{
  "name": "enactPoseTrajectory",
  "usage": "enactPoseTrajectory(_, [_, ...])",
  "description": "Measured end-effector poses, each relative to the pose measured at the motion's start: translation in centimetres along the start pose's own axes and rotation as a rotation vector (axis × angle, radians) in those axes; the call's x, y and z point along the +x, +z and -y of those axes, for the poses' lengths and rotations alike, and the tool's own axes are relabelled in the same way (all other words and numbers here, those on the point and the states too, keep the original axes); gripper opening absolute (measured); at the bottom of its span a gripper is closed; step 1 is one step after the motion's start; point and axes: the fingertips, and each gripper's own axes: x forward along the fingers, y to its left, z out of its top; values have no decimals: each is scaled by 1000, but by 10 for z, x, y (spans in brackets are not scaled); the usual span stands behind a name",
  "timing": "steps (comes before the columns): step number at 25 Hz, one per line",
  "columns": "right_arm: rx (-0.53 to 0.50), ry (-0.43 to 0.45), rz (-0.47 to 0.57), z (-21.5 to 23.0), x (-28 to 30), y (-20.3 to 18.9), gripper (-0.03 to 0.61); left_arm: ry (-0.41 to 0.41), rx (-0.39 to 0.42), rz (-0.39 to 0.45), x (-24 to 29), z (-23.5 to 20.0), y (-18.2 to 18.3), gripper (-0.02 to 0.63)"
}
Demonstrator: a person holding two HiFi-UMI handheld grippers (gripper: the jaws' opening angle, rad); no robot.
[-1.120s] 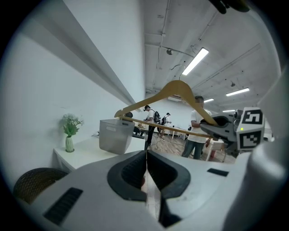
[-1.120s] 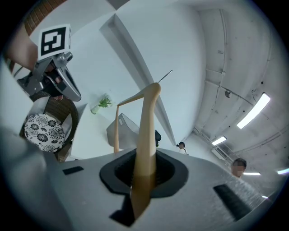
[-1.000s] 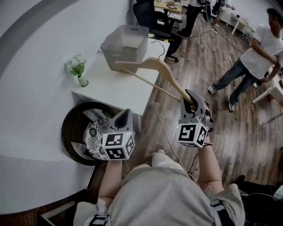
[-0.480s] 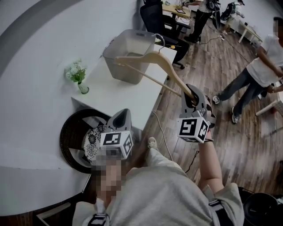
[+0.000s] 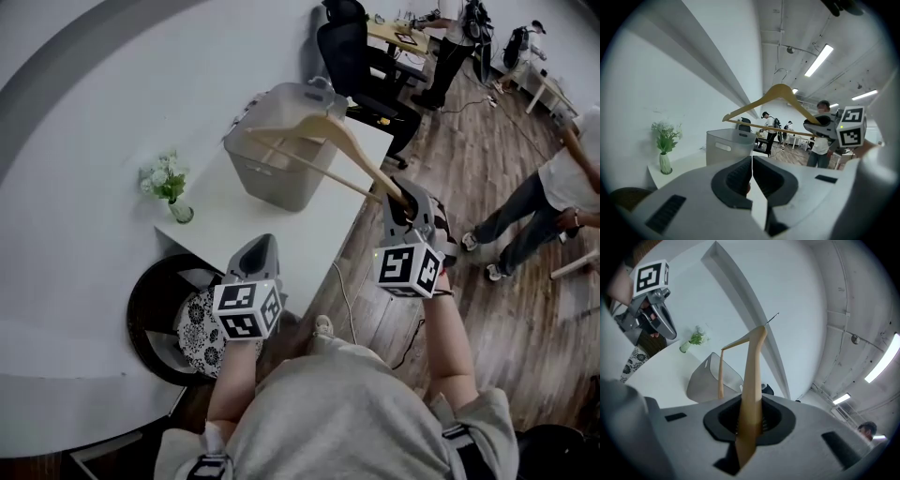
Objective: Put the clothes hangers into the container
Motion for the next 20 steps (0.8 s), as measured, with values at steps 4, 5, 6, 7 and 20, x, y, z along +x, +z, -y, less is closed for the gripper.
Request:
enactPoseTrajectory(4, [-19, 33, 13, 2, 36, -2, 48, 27, -8, 3, 23, -9, 9, 8])
enactPoseTrajectory(5, [-26, 44, 15, 2, 44, -3, 48, 34, -11, 3, 28, -11, 11, 8])
enactPoseTrajectory(6, [-33, 56, 17, 2, 52, -4, 48, 40, -14, 4, 34, -13, 13, 8])
enactPoseTrajectory(7, [-40, 66, 20, 2, 60, -5, 48, 47, -19, 6, 38, -14, 15, 8])
enactPoseTrajectory(20, [-161, 203, 34, -8, 152, -12, 48, 112, -32, 24, 87, -37, 34, 8])
